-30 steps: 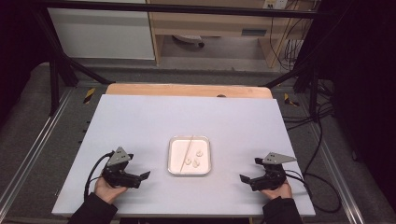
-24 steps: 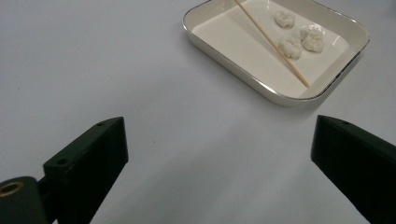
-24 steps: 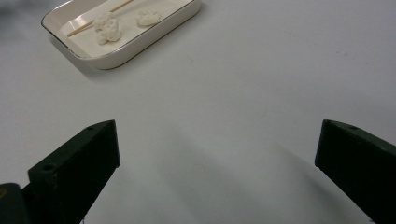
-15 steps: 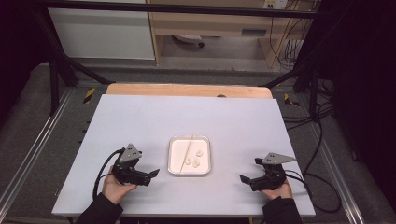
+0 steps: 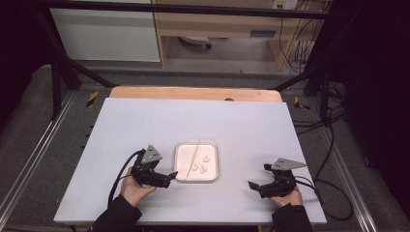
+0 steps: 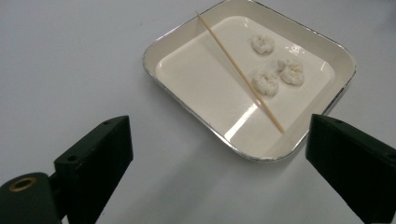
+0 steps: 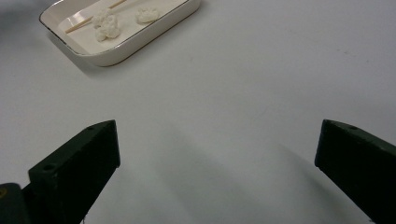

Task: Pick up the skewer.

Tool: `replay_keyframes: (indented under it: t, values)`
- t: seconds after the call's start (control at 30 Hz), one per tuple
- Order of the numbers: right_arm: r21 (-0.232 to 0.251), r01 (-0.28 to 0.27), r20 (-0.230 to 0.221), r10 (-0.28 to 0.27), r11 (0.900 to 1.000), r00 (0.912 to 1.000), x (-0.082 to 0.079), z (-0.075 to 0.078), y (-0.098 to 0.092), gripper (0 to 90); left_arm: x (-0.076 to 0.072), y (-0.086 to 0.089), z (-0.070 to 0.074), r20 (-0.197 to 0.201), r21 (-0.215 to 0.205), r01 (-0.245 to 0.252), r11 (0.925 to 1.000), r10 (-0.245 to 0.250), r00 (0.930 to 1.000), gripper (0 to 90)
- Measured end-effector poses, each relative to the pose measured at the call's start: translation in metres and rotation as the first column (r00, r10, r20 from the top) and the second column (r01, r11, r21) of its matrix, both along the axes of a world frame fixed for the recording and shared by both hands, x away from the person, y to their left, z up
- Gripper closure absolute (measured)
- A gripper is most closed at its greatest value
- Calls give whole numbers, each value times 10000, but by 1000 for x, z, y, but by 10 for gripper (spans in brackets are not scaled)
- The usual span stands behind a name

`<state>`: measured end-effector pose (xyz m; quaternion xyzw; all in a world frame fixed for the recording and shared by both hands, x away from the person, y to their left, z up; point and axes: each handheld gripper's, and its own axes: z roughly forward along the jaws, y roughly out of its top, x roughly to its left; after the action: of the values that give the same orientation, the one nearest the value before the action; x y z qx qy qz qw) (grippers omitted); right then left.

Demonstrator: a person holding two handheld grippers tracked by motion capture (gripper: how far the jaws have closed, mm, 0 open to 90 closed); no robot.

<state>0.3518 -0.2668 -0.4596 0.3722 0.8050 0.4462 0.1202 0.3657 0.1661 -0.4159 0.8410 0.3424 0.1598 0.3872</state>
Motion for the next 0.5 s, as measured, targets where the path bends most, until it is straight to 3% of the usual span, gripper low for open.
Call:
replay_keyframes:
  t: [0.27, 0.5]
  values:
    - [0, -2, 0, 2, 10000, 10000, 0, 0, 0, 7, 4, -18, 1, 7, 175, -100, 9998, 100, 10000, 173]
    - [-6, -13, -11, 13, 10000, 10000, 0, 0, 0, 7, 9, -32, -4, -273, 293, -211, 9993, 219, 9994, 272]
